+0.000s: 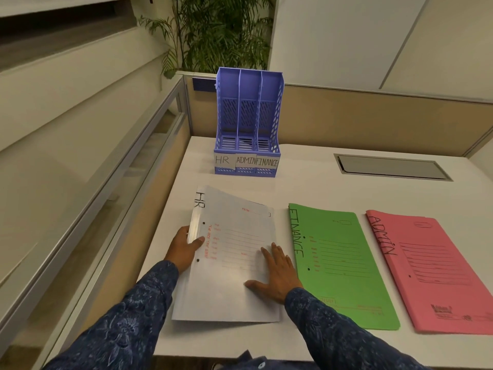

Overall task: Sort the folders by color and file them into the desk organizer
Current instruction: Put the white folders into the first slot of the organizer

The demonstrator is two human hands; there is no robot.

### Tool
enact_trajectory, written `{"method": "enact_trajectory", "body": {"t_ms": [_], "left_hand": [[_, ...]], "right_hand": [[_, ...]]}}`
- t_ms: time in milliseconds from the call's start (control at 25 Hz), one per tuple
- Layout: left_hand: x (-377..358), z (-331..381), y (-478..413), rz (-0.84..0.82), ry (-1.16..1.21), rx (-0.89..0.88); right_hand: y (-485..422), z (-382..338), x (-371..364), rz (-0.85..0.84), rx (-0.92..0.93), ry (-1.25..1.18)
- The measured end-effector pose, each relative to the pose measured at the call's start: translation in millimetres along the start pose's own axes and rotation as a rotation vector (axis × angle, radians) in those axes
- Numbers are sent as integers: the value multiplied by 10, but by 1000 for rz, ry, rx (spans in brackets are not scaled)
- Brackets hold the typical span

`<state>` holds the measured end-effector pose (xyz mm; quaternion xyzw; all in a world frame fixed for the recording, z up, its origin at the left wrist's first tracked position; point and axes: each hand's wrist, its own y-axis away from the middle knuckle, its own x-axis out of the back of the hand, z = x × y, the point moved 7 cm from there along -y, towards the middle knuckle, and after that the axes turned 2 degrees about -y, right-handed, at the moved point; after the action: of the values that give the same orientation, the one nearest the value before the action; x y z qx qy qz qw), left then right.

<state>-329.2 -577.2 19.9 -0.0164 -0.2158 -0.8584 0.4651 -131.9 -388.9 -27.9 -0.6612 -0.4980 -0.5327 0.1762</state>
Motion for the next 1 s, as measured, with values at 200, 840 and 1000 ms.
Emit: {"method": "enact_trajectory", "body": {"t_ms": [200, 840, 1000], "left_hand": [[44, 108, 112, 33, 143, -11], [-334, 382, 235, 15, 268, 12], [-385, 485, 205, 37, 277, -38]], "right_hand": [[6, 0, 387, 133, -48, -362], [-297, 431, 1026, 157, -115, -1054], [-426, 477, 1106, 172, -74, -993]]}}
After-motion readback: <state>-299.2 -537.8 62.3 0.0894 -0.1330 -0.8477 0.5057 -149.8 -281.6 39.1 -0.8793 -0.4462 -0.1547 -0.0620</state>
